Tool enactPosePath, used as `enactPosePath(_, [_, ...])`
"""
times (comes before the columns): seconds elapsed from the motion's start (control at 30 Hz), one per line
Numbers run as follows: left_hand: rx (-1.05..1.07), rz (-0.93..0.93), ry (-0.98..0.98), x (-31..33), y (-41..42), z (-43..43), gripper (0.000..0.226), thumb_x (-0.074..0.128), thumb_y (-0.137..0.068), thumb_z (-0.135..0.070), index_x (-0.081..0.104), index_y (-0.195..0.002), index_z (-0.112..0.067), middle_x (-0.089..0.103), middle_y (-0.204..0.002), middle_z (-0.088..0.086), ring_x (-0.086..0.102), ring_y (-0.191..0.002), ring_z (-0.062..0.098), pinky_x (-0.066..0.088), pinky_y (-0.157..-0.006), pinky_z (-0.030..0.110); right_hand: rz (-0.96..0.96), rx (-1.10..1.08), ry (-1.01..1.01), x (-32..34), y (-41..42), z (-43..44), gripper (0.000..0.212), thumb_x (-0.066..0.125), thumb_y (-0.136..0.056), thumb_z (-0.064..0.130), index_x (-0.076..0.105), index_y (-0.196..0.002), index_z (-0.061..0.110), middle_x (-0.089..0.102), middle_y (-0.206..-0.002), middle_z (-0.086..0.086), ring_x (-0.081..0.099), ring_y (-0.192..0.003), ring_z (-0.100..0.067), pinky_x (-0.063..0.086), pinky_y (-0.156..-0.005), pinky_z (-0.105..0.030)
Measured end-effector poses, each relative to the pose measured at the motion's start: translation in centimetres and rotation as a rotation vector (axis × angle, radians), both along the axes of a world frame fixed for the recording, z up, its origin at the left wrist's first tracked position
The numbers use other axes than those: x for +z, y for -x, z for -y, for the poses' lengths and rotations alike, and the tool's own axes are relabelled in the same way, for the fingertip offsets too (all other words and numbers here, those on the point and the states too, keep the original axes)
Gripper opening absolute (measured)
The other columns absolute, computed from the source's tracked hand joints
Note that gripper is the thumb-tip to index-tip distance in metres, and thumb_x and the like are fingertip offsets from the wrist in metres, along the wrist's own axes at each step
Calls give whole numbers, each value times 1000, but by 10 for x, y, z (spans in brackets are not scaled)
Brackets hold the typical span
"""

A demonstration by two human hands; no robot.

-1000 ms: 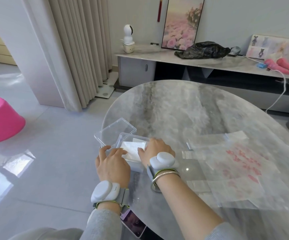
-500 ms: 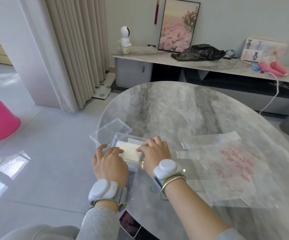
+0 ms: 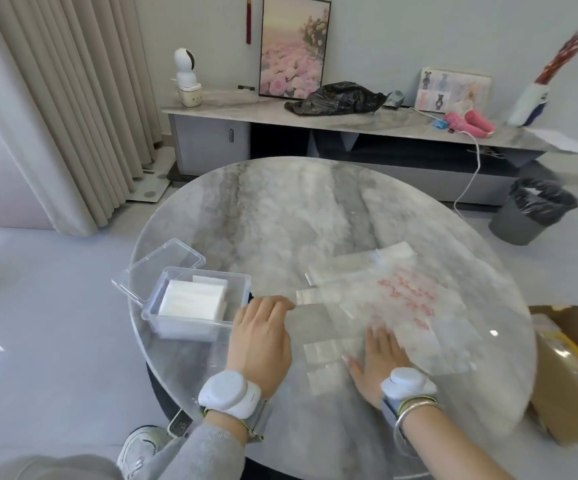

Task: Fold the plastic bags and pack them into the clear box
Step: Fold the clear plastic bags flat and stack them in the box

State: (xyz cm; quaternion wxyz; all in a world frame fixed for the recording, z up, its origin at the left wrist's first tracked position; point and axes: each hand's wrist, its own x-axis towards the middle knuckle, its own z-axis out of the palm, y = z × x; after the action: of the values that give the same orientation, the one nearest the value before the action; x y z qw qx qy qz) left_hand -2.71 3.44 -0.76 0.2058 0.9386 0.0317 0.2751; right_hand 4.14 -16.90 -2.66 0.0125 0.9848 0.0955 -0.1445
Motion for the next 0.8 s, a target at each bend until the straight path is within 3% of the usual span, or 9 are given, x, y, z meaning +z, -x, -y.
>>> enactPosePath(0.07, [-193, -150, -44, -16, 0, 24, 49, 42, -82, -18, 60, -128, -17, 61, -129, -3, 57, -117, 20, 44, -97, 31, 72, 90, -19, -11, 16, 8, 74, 12, -95, 53, 28, -149, 5, 27, -154, -19, 29, -142, -31, 32, -112, -39])
enactPosePath(0.17, [-383, -461, -130, -39, 5, 42, 65, 24, -95, -44, 22, -154, -17, 17, -160, -4, 16, -149, 16, 10, -121, 33, 134, 198, -147, -16, 36, 18, 58, 45, -82, 47, 68, -117, 6, 67, -118, -11, 67, -107, -24, 55, -82, -31])
enactPosePath(0.27, [-394, -480, -312, -64, 13, 38, 65, 31, -97, -50, 27, -153, -18, 19, -158, -3, 22, -147, 16, 10, -119, 33, 205, 293, -216, -16, 50, 20, 58, 74, -65, 41, 70, -114, 9, 71, -110, -2, 67, -105, -15, 56, -73, -21])
enactPosePath(0.4, [-381, -430, -396, -74, 17, 28, 59, 40, -94, -51, 47, -144, -20, 42, -151, -2, 39, -140, 18, 22, -108, 38, 263, 381, -201, -22, 60, 23, 46, 41, -77, 34, 76, -100, 13, 74, -98, 2, 69, -98, -11, 58, -68, -21])
enactPosePath(0.47, [-383, -420, -379, -70, 19, 28, 58, 39, -94, -51, 49, -142, -20, 45, -149, -2, 41, -138, 18, 22, -109, 38, 275, 401, -234, -18, 66, 24, 36, 62, -71, 29, 75, -102, 15, 75, -92, 2, 70, -91, -10, 58, -61, -23])
enactPosePath(0.53, [-382, -392, -372, -68, 19, 26, 58, 41, -93, -50, 50, -141, -20, 49, -146, -2, 44, -136, 18, 25, -111, 37, 299, 443, -232, -16, 67, 19, 54, 87, -42, 19, 77, -95, 16, 75, -82, 4, 71, -78, -8, 54, -53, -19])
enactPosePath(0.63, [-398, -385, -347, -62, 22, 26, 60, 42, -88, -47, 48, -142, -21, 54, -142, -2, 50, -132, 17, 44, -106, 38, 319, 418, -202, -12, 69, 16, 57, 92, -25, 12, 77, -80, 20, 73, -72, 6, 70, -66, -7, 51, -50, -17])
enactPosePath(0.73, [-403, -371, -304, -58, 26, 23, 62, 37, -82, -33, 46, -143, -21, 51, -144, -3, 49, -133, 17, 45, -104, 40, 267, 329, -237, -5, 67, 13, 48, 92, -40, 17, 74, -83, 29, 69, -66, 7, 66, -55, -9, 47, -43, -20])
enactPosePath(0.8, [-423, -357, -232, -60, 26, 21, 70, 28, -76, -25, 44, -144, -20, 46, -148, -2, 43, -137, 19, 36, -111, 42, 207, 250, -286, 4, 65, 10, 37, 72, -78, 24, 65, -112, 36, 72, -85, 5, 68, -74, -15, 53, -59, -29])
